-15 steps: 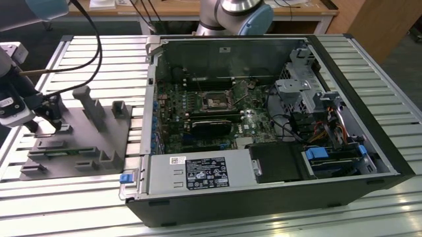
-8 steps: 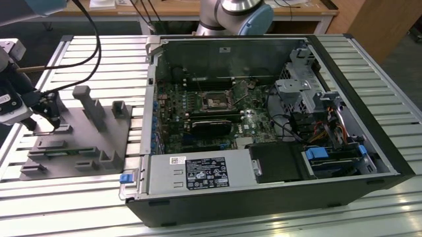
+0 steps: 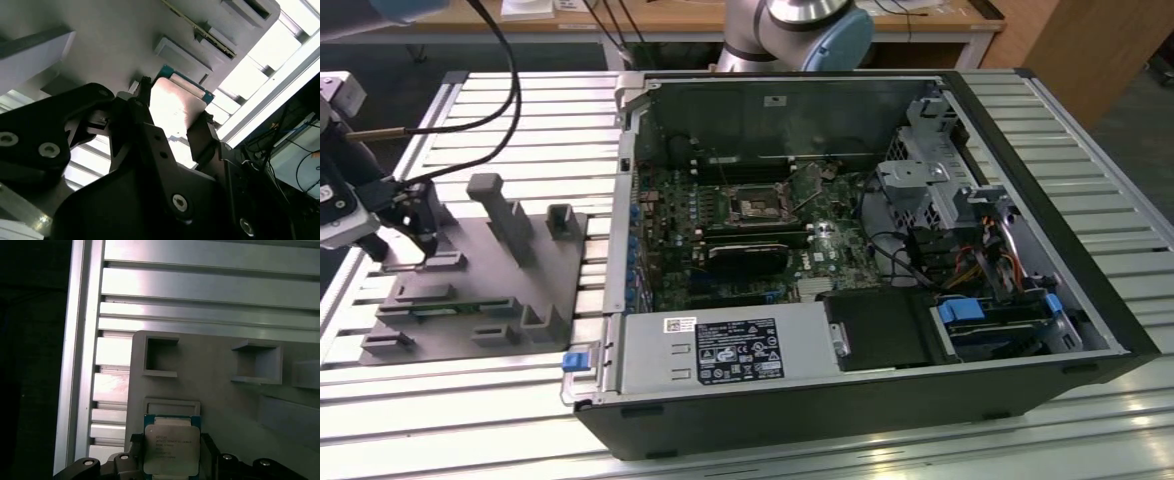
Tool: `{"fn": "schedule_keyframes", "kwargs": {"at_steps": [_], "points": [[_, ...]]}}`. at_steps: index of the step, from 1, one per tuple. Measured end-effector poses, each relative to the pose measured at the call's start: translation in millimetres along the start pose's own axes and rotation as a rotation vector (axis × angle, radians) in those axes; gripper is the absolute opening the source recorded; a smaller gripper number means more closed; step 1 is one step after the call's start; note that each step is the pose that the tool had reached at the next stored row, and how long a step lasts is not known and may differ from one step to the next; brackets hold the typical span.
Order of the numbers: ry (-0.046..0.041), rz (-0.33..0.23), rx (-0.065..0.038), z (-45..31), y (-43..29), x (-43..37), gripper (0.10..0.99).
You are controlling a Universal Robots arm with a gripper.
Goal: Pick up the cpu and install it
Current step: 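Pick up the cpu and move it towards the insertion slot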
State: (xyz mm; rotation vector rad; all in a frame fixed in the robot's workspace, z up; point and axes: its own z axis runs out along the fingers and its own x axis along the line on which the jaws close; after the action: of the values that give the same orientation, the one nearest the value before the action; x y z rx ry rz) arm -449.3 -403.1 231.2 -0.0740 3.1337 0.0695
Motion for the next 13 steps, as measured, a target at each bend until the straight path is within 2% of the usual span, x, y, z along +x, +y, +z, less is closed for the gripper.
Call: {"fn": "schedule_keyframes", "kwargs": {"at_steps": [5,7,8,13], "points": [[-0.0003,0.000,-0.004,-8.1,0.4,-0.1,0.541],[-0.0006,0.000,-0.011,-18.9,0.9,-0.1,0.541],[-0.0006,0.000,-0.012,-21.5,0.9,-0.2,0.541],[-0.0009,0.000,-0.017,-28.6,1.3,-0.2,0.541]]}}
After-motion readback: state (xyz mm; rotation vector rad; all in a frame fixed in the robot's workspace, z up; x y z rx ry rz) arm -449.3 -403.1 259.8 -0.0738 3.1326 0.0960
